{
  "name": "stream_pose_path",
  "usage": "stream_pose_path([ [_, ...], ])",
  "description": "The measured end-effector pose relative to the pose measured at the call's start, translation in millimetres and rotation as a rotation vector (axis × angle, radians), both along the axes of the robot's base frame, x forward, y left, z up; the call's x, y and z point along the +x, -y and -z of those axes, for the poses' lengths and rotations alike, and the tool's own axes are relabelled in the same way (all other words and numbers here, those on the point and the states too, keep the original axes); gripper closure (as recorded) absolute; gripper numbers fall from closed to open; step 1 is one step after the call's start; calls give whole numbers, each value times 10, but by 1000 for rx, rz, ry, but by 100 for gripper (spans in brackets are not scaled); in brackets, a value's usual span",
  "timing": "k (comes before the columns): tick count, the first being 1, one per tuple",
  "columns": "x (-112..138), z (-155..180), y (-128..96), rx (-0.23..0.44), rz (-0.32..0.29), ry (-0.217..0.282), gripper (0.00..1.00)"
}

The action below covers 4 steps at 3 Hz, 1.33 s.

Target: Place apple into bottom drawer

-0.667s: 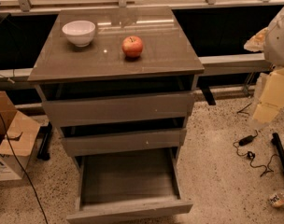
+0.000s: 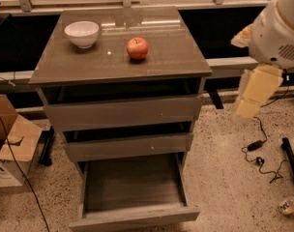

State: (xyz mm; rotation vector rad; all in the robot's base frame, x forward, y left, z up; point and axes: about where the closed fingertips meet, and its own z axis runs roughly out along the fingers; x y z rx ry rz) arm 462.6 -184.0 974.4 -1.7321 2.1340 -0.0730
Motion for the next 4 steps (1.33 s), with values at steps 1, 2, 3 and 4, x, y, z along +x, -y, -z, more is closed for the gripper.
stream_pose_path([
  [1, 343, 59, -373, 50, -61, 27, 0],
  [2, 737, 119, -653, 83, -96, 41, 0],
  [3, 1228, 125, -896, 97, -121, 60, 0],
  [4, 1329, 201, -986, 91, -124, 53, 0],
])
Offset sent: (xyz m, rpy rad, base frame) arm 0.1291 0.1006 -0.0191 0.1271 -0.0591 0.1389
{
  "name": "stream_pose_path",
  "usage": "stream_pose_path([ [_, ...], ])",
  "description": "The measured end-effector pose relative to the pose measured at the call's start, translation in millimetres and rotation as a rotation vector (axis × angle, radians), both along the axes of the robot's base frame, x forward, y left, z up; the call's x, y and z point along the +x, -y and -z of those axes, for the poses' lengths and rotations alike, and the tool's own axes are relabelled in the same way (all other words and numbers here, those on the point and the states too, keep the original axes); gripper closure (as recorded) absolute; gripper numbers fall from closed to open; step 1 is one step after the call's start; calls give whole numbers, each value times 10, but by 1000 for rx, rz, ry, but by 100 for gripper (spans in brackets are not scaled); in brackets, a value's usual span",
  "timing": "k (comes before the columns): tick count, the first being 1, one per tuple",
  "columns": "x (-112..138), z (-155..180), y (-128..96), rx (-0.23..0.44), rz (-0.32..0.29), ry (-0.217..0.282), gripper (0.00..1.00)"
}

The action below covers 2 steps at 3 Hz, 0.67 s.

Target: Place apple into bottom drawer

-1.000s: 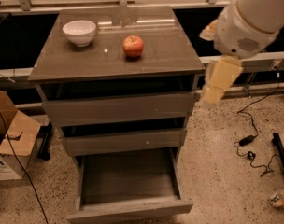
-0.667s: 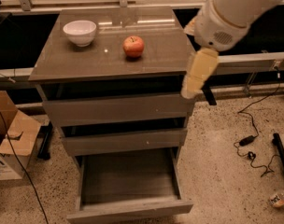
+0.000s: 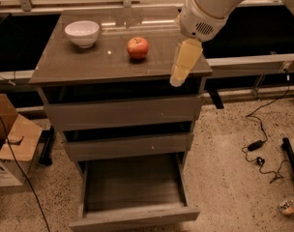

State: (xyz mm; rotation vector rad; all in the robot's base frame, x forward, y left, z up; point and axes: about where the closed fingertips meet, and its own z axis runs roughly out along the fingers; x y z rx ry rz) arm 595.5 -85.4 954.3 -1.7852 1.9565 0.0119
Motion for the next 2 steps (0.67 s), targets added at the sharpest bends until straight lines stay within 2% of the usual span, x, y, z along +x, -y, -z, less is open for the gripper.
stream_pose_path([
  [2, 533, 172, -191, 58, 19, 27, 0],
])
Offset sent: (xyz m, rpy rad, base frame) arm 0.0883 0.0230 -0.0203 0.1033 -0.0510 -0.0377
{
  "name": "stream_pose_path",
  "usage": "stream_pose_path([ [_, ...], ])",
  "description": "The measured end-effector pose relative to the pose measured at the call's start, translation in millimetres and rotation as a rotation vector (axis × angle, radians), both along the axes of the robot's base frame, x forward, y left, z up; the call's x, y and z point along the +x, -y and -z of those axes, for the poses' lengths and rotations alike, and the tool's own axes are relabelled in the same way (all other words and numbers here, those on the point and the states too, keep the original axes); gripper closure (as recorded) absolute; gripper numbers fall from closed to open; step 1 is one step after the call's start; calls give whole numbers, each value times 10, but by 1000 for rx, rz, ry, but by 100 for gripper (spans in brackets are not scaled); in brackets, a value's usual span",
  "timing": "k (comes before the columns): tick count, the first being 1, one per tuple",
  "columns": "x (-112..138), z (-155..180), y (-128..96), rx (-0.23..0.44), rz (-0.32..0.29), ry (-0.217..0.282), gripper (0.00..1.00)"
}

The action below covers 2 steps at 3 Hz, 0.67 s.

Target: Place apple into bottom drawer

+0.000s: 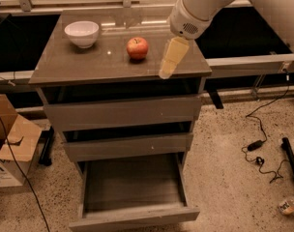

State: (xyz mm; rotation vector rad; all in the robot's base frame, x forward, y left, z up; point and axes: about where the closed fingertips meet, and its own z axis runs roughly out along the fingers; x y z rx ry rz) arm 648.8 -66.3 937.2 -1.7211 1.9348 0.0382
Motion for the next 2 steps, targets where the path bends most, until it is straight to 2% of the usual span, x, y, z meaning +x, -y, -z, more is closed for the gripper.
stream_pose_path([
  [1, 373, 59, -52, 46, 1, 15, 0],
  [2, 593, 111, -99, 75, 1, 16, 0],
])
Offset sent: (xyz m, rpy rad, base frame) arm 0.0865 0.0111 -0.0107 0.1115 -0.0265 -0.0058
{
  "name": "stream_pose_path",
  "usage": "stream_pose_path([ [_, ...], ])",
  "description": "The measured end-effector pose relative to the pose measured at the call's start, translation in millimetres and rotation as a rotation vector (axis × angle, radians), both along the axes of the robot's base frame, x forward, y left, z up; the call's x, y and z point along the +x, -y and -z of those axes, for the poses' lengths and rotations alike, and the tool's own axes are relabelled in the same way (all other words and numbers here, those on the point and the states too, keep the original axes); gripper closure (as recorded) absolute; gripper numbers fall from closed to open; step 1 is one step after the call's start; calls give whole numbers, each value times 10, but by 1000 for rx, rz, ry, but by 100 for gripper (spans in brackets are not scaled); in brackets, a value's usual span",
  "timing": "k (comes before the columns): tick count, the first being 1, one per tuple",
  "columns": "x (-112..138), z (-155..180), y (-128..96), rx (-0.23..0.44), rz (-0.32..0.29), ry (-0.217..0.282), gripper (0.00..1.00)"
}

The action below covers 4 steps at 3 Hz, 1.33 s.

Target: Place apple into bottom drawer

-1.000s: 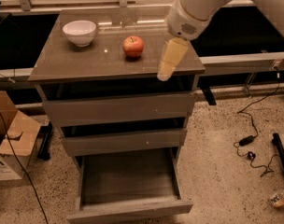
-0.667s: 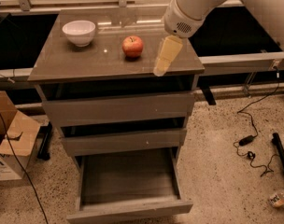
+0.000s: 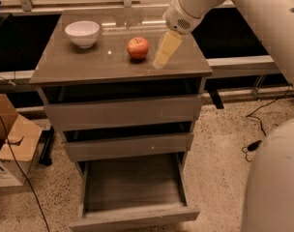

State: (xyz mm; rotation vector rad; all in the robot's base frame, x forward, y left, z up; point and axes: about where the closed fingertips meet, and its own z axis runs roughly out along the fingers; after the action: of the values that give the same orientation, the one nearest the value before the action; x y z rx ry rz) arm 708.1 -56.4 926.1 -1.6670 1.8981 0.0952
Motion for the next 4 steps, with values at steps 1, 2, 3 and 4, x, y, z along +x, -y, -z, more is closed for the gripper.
stream_pose_path([
  [1, 417, 288, -153, 41, -12, -44, 0],
  [2, 459, 302, -168, 51, -5, -41, 0],
  [3, 541, 366, -236, 83, 18, -40, 0],
  [4, 923, 393, -545, 200, 58, -2, 0],
])
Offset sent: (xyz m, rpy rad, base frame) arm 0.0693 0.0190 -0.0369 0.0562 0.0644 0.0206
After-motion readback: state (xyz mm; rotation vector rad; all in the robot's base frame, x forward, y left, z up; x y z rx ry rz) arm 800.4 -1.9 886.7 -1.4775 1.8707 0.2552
